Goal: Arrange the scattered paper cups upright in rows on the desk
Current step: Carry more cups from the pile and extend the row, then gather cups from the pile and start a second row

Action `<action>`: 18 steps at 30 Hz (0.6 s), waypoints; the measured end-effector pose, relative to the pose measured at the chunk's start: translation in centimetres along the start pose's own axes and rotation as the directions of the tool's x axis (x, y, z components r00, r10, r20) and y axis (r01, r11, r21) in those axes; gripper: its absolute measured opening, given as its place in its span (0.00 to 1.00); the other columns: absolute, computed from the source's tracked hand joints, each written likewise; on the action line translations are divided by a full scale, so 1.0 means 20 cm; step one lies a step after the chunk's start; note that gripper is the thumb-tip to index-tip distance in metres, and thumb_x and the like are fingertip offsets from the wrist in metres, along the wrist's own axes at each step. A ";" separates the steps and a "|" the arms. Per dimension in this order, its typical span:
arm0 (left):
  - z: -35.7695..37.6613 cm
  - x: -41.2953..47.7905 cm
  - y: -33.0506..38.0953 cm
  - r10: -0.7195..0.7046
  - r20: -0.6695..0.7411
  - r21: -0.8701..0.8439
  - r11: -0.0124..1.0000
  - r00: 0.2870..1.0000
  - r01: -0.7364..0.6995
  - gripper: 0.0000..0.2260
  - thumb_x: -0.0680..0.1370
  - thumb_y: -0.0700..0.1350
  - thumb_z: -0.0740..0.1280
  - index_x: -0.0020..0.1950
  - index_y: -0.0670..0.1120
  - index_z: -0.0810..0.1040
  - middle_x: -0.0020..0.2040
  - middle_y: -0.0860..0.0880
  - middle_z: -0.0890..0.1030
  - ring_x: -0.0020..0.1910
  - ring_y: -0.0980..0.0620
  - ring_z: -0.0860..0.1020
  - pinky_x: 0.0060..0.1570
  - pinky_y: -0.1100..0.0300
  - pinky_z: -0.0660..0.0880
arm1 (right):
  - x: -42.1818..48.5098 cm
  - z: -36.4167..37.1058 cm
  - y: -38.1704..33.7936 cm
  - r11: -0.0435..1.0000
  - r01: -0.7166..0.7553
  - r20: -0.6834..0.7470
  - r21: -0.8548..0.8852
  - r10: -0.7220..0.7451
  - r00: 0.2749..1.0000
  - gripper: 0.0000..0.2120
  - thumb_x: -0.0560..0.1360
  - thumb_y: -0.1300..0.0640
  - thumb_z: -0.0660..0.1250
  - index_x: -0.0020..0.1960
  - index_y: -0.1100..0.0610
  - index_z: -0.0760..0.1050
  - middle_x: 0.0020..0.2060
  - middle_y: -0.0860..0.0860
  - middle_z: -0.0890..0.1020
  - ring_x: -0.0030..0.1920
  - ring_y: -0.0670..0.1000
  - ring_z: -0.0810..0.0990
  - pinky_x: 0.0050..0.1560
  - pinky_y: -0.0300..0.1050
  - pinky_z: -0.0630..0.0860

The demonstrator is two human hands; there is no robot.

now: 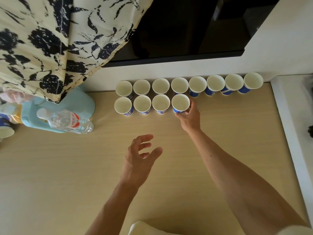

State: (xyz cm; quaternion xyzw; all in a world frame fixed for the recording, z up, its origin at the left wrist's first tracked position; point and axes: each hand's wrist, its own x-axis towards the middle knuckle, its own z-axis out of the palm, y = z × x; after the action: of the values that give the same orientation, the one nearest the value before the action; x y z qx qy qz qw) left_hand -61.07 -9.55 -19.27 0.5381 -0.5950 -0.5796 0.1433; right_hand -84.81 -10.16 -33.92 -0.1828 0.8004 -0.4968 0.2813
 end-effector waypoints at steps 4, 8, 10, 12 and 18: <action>0.00 -0.04 0.00 -0.011 -0.011 -0.006 1.000 1.000 0.011 0.15 0.74 0.45 0.77 0.58 0.55 0.80 0.60 0.60 0.81 0.57 0.63 0.80 0.51 0.63 0.76 | -0.05 -0.02 0.02 0.999 -0.051 -0.001 0.002 0.051 0.999 0.35 0.68 0.64 0.78 0.71 0.55 0.68 0.65 0.50 0.77 0.64 0.50 0.77 0.63 0.48 0.76; -0.01 -0.10 0.00 -0.014 -0.039 -0.034 0.999 0.999 0.013 0.15 0.73 0.49 0.78 0.58 0.54 0.80 0.60 0.60 0.81 0.57 0.61 0.80 0.49 0.64 0.76 | -0.24 -0.04 0.06 0.988 -0.135 -0.068 0.077 0.140 0.988 0.35 0.70 0.64 0.76 0.73 0.57 0.67 0.69 0.54 0.74 0.67 0.52 0.74 0.67 0.54 0.74; -0.01 -0.14 0.00 -0.015 -0.065 -0.061 0.998 0.998 0.011 0.17 0.69 0.54 0.76 0.57 0.54 0.80 0.59 0.60 0.82 0.56 0.61 0.81 0.48 0.65 0.75 | -0.37 -0.04 0.06 0.983 -0.152 -0.064 0.102 0.159 0.985 0.34 0.71 0.63 0.76 0.73 0.57 0.67 0.67 0.54 0.75 0.66 0.53 0.75 0.67 0.59 0.74; 0.00 -0.19 -0.01 -0.021 -0.086 -0.087 0.996 0.996 0.014 0.18 0.68 0.55 0.74 0.56 0.55 0.80 0.58 0.61 0.82 0.56 0.61 0.81 0.47 0.66 0.75 | -0.50 -0.02 0.04 0.985 -0.136 -0.011 0.105 0.138 0.990 0.33 0.71 0.62 0.75 0.73 0.56 0.67 0.66 0.53 0.75 0.65 0.52 0.75 0.67 0.59 0.74; -0.04 -0.34 -0.05 0.008 -0.171 -0.162 0.986 0.985 -0.036 0.24 0.63 0.63 0.71 0.56 0.54 0.81 0.57 0.61 0.82 0.55 0.60 0.81 0.49 0.63 0.76 | -0.87 0.06 -0.15 0.988 -0.033 0.200 0.151 0.003 0.980 0.31 0.74 0.61 0.73 0.74 0.55 0.67 0.64 0.49 0.75 0.64 0.47 0.76 0.65 0.51 0.76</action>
State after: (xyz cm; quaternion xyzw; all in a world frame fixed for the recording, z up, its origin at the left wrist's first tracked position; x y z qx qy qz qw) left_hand -57.35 -4.29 -16.83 0.5653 -0.5366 -0.5773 0.2436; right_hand -70.59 -2.31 -26.95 -0.2022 0.7292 -0.5335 0.3778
